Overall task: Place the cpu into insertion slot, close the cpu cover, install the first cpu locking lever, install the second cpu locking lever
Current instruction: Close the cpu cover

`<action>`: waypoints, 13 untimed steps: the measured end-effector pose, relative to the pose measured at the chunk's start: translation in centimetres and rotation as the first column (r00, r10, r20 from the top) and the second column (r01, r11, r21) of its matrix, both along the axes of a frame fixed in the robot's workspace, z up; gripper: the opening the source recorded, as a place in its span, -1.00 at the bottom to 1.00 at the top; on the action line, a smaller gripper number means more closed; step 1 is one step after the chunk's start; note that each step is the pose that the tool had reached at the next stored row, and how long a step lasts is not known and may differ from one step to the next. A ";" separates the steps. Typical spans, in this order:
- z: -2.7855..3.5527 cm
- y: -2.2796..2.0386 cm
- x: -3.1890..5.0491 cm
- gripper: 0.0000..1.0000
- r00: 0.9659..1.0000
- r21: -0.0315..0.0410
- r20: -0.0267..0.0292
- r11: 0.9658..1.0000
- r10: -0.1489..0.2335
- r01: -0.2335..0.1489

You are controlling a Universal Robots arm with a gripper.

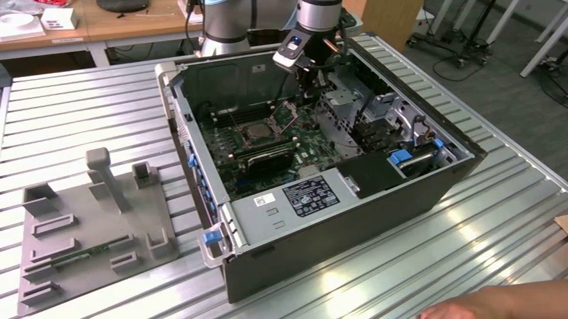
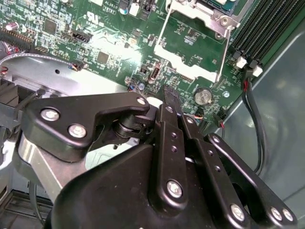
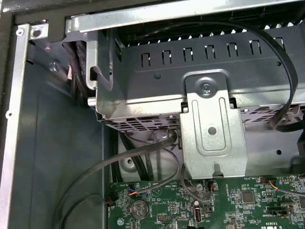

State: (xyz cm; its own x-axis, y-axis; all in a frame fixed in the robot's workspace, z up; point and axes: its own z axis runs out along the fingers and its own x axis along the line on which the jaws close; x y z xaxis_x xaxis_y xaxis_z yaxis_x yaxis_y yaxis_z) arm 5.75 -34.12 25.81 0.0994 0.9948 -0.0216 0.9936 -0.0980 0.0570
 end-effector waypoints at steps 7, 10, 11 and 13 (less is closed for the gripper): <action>-0.10 0.01 0.00 -0.80 1.000 0.001 0.000 1.000 0.000 0.000; -0.36 -0.02 0.00 -0.80 1.000 0.000 0.000 1.000 0.000 0.000; -0.47 -0.02 0.00 -0.80 1.000 0.000 0.000 1.000 0.000 0.000; -0.72 -0.04 0.00 -0.80 1.000 0.000 0.000 1.000 0.000 0.000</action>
State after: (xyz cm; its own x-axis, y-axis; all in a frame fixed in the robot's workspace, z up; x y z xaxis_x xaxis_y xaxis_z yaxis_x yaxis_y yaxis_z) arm 5.75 -34.17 25.09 0.0994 0.9948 -0.0214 0.9936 -0.0980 0.0570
